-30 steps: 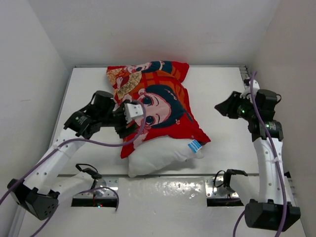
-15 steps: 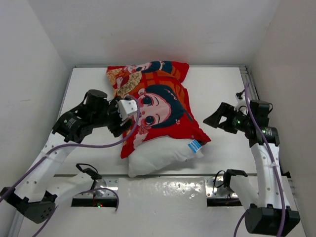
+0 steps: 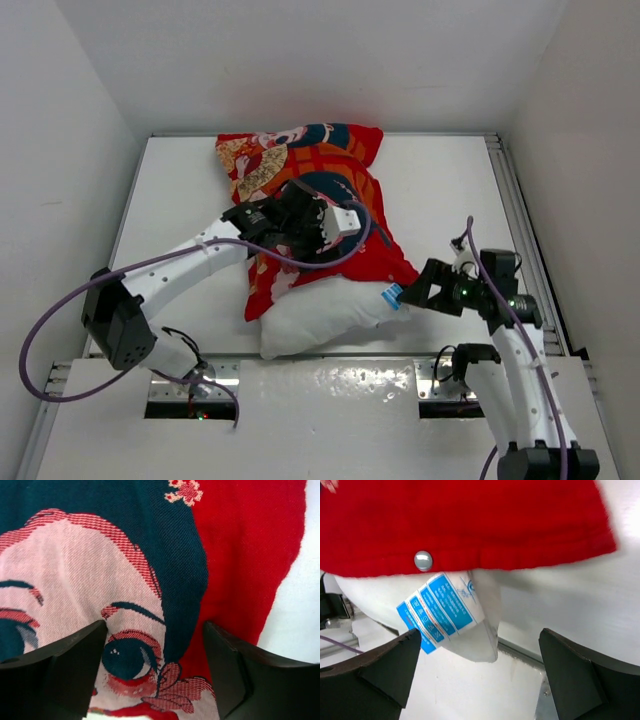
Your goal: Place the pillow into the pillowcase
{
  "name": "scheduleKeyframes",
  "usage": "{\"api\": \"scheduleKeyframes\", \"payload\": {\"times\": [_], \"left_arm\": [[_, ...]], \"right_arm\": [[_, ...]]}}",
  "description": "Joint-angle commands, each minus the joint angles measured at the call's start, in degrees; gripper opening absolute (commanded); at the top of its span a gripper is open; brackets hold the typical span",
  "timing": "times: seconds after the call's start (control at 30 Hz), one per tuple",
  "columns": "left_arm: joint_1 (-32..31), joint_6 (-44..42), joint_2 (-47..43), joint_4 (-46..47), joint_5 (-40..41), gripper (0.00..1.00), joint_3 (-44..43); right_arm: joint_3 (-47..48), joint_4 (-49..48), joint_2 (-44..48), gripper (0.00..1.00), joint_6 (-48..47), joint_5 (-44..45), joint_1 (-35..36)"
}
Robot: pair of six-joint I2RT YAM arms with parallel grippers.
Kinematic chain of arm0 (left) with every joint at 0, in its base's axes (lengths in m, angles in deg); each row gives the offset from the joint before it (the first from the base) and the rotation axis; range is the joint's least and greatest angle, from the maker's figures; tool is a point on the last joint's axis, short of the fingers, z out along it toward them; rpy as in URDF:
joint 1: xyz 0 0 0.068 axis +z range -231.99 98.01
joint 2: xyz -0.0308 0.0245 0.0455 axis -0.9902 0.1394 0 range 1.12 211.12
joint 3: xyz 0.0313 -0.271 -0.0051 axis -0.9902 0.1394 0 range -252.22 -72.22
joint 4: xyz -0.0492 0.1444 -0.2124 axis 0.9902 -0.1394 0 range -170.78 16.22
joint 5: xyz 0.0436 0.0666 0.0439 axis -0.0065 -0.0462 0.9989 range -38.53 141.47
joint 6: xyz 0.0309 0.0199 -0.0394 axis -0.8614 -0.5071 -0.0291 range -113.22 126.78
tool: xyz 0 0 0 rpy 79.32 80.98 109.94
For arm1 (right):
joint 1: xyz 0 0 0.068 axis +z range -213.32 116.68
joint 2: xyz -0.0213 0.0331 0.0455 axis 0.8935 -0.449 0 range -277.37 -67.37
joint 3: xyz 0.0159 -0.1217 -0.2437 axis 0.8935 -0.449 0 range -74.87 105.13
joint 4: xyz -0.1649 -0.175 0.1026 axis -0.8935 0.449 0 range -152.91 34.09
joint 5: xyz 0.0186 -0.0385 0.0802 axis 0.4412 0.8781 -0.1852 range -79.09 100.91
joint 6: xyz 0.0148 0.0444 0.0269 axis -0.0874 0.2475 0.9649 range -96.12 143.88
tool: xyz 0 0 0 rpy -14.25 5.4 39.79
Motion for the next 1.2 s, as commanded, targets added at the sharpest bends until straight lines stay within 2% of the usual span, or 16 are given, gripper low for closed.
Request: {"api": "scheduleKeyframes", "payload": {"times": [0.0, 0.1, 0.17, 0.3, 0.4, 0.43, 0.5, 0.53, 0.57, 0.7, 0.8, 0.83, 0.87, 1.0, 1.1, 1.17], "left_arm": [[-1.5, 1.5, 0.2, 5.2, -0.2, 0.74, 1.1], [-2.0, 1.9, 1.9, 5.1, -2.0, 0.64, 1.1], [-2.2, 2.3, 2.8, 4.9, -2.5, 0.56, 0.6], [-2.5, 3.2, 4.4, 4.9, -4.8, 0.19, 1.2], [-2.4, 3.3, 5.9, 4.6, -5.7, 0.0, -0.1], [-2.4, 3.1, 7.1, 4.0, -5.6, 0.0, -1.1], [-1.7, 3.0, 8.2, 1.9, -4.8, 0.0, -5.2], [-0.5, 3.7, 9.3, 1.6, -4.0, 0.0, -6.6], [0.0, 4.4, 9.7, 1.3, -2.3, 0.0, -7.9], [2.2, 6.3, 11.9, 0.9, 4.1, 0.0, -11.8], [2.2, 6.8, 12.6, 1.2, 6.6, 0.03, -11.8], [2.2, 6.8, 13.4, 0.8, 6.4, 0.11, -12.1], [2.2, 6.9, 13.8, 0.6, 5.9, 0.26, -12.3], [2.2, 7.6, 15.9, -0.1, 6.1, 0.49, -14.1], [2.2, 7.9, 17.0, 0.3, 10.0, 0.52, -15.1], [2.1, 8.1, 16.8, 0.7, 11.9, 0.52, -14.9]], "right_arm": [[-7.7, -8.7, 5.2, 0.99, 5.1, -2.3, 1.0], [-12.9, -12.9, 3.7, 0.99, 7.4, -7.7, 2.0], [-18.9, -24.7, 0.9, 0.99, 13.6, -13.8, 3.1], [-29.4, -48.5, -1.7, 0.96, 24.4, -11.2, 9.2], [-29.9, -66.6, -6.6, 0.7, 29.5, -4.5, 13.7], [-28.6, -70.4, -8.5, 0.42, 29.5, -2.7, 15.7], [-22.2, -71.0, -16.6, 0.12, 27.2, 2.0, 16.8], [-19.9, -70.7, -19.6, 0.0, 26.4, 3.0, 17.0], [-17.2, -71.1, -22.7, 0.0, 26.4, 3.3, 16.8], [-3.9, -81.8, -42.3, 0.0, 31.2, -1.0, 13.2], [5.0, -81.0, -52.4, 0.04, 33.3, -6.3, 12.3], [6.4, -79.4, -53.6, 0.12, 32.5, -6.7, 12.4], [7.3, -77.0, -53.9, 0.35, 29.6, -6.3, 12.5], [6.4, -63.4, -49.7, 0.78, 20.1, 1.8, 12.9], [2.6, -60.2, -42.9, 0.99, 16.9, 9.0, 12.3], [0.3, -59.5, -37.3, 0.99, 16.5, 13.7, 11.8]]}}
